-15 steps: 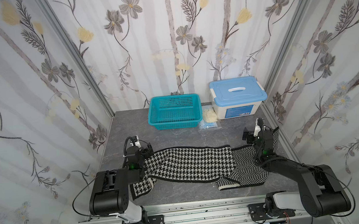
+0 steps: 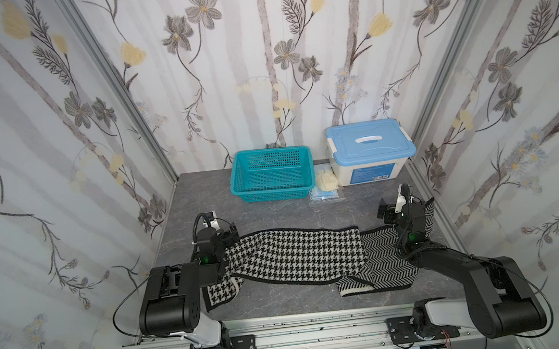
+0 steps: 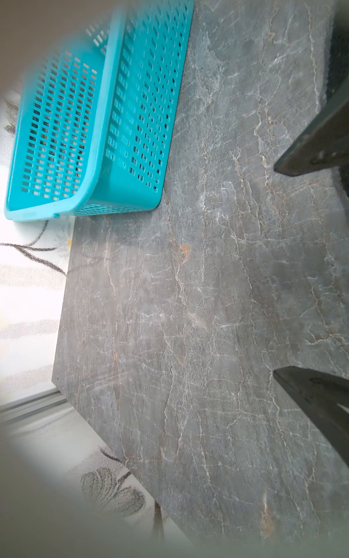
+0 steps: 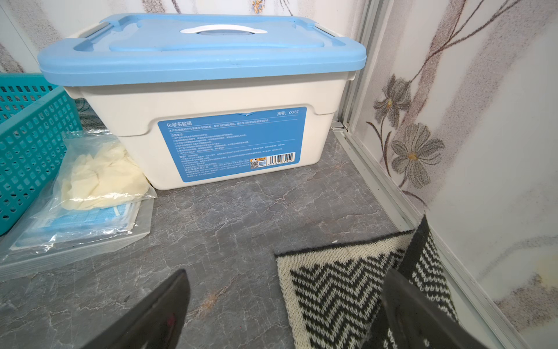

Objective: Roll up the scarf and place it into the basket
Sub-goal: Flatten out the scarf at the center of the board.

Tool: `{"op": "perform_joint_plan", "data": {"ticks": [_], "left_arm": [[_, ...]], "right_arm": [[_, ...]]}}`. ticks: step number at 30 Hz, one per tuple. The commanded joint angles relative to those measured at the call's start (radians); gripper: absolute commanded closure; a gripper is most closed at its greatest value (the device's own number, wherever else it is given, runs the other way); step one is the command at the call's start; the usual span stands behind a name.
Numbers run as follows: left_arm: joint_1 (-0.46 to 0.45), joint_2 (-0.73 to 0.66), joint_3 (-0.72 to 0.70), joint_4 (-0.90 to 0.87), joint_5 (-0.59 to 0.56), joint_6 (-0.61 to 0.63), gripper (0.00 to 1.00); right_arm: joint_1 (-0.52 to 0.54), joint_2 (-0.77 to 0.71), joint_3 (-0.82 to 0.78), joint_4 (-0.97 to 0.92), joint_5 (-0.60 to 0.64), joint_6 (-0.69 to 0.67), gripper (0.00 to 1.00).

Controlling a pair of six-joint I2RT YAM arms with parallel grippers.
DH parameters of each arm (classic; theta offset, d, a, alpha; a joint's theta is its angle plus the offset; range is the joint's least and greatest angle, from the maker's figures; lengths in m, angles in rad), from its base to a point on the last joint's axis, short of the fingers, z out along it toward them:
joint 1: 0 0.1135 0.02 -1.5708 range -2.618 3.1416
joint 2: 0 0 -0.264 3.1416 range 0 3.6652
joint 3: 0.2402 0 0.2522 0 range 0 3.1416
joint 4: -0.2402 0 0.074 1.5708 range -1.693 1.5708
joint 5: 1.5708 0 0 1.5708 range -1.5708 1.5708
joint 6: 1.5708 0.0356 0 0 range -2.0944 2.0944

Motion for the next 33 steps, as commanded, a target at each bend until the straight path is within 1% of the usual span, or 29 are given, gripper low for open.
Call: {"op": "perform_joint_plan", "data": {"ticks": [1, 2, 3, 4, 5, 6, 8, 10, 13, 16, 18, 19, 21, 23, 25, 28, 30, 33], "left_arm": [[-0.008, -0.034, 0.019, -0.046, -0.053, 0.005, 0.00], [-0.020, -0.075, 0.048, -0.133, -0.106, -0.002, 0.00], [-0.023, -0.111, 0.076, -0.220, -0.140, -0.017, 0.00], [-0.025, -0.145, 0.098, -0.297, -0.163, -0.034, 0.00], [-0.029, -0.188, 0.114, -0.366, -0.177, -0.043, 0.00], [-0.033, -0.232, 0.118, -0.409, -0.179, -0.046, 0.00], [-0.039, -0.335, 0.145, -0.539, -0.213, -0.121, 0.00], [-0.040, -0.396, 0.250, -0.804, -0.232, -0.237, 0.00], [-0.055, -0.408, 0.380, -1.060, -0.147, -0.347, 0.00], [-0.090, -0.408, 0.406, -1.107, -0.003, -0.427, 0.00], [-0.132, -0.407, 0.412, -1.127, 0.042, -0.474, 0.00], [-0.160, -0.406, 0.421, -1.148, 0.043, -0.487, 0.00], [-0.202, -0.413, 0.422, -1.164, 0.043, -0.519, 0.00], [-0.222, -0.423, 0.416, -1.161, 0.052, -0.560, 0.00], [-0.238, -0.426, 0.409, -1.153, 0.059, -0.580, 0.00], [-0.244, -0.413, 0.416, -1.150, 0.080, -0.595, 0.00], [-0.244, -0.404, 0.433, -1.147, 0.100, -0.596, 0.00], [-0.246, -0.386, 0.462, -1.157, 0.113, -0.593, 0.00]], "right_arm": [[0.007, -0.019, 0.010, 0.018, -0.012, -0.022, 0.00], [0.012, -0.042, 0.064, -0.105, 0.003, -0.039, 0.00], [0.024, -0.059, 0.162, -0.329, 0.069, -0.034, 0.00], [0.024, -0.042, 0.263, -0.480, 0.125, -0.008, 0.00], [0.018, -0.020, 0.348, -0.599, 0.137, 0.019, 0.00], [0.013, -0.006, 0.417, -0.676, 0.116, 0.024, 0.00], [0.013, 0.002, 0.508, -0.763, 0.109, 0.052, 0.00], [0.007, 0.030, 0.628, -0.890, 0.181, 0.151, 0.00], [-0.019, 0.129, 0.831, -1.141, 0.163, 0.204, 0.00], [-0.043, 0.344, 1.073, -1.440, 0.118, 0.242, 0.00], [-0.061, 0.451, 1.201, -1.583, 0.080, 0.280, 0.00], [-0.068, 0.478, 1.226, -1.615, 0.055, 0.312, 0.00], [-0.085, 0.483, 1.218, -1.612, -0.013, 0.392, 0.00], [-0.109, 0.474, 1.181, -1.584, -0.098, 0.491, 0.00], [-0.122, 0.455, 1.108, -1.518, -0.163, 0.597, 0.00], [-0.124, 0.455, 1.036, -1.458, -0.195, 0.693, 0.00], [-0.124, 0.479, 1.023, -1.471, -0.202, 0.737, 0.00], [-0.124, 0.475, 0.974, -1.461, -0.188, 0.808, 0.01]]}}
